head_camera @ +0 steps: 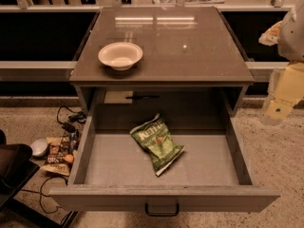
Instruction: Pick green jalapeno chip bag from top drawer and place on counter
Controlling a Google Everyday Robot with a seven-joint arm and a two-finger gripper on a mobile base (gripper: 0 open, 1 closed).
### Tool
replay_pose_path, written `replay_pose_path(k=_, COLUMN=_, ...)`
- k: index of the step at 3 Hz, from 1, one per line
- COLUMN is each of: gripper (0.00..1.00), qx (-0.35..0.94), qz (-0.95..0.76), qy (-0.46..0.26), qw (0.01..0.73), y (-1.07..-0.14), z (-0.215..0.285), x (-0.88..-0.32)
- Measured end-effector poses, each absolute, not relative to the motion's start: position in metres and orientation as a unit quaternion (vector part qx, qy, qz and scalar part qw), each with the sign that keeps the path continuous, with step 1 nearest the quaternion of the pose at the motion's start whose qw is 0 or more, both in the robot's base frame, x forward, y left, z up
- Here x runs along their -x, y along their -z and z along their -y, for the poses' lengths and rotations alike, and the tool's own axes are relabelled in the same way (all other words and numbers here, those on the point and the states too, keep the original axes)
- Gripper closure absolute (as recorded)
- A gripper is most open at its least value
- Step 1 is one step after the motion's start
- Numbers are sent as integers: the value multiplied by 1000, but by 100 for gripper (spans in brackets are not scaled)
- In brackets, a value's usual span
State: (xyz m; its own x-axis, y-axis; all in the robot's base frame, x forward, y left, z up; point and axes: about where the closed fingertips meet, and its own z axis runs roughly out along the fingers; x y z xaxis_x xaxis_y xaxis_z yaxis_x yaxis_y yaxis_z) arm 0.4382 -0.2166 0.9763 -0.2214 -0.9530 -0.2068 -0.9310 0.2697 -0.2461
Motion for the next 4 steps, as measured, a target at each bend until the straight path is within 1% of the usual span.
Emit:
replay_pose_path(k=1, gripper=0, qx=603, qz=-781, qy=34, qw=159, y=-976, z=217, x=-438)
replay_pose_path(k=2, gripper=0, qx=592, qz=-788, qy=18, qw=167, y=-964, z=207, x=-442)
replay_pose_path(k=3, gripper=0, qx=569, qz=-800, qy=-20, qw=191, y=-919, z=185, x=-450)
replay_pose_path(k=4, gripper=0, qx=529, qz=-817, qy=-77, qw=216, y=-859, z=151, x=-469)
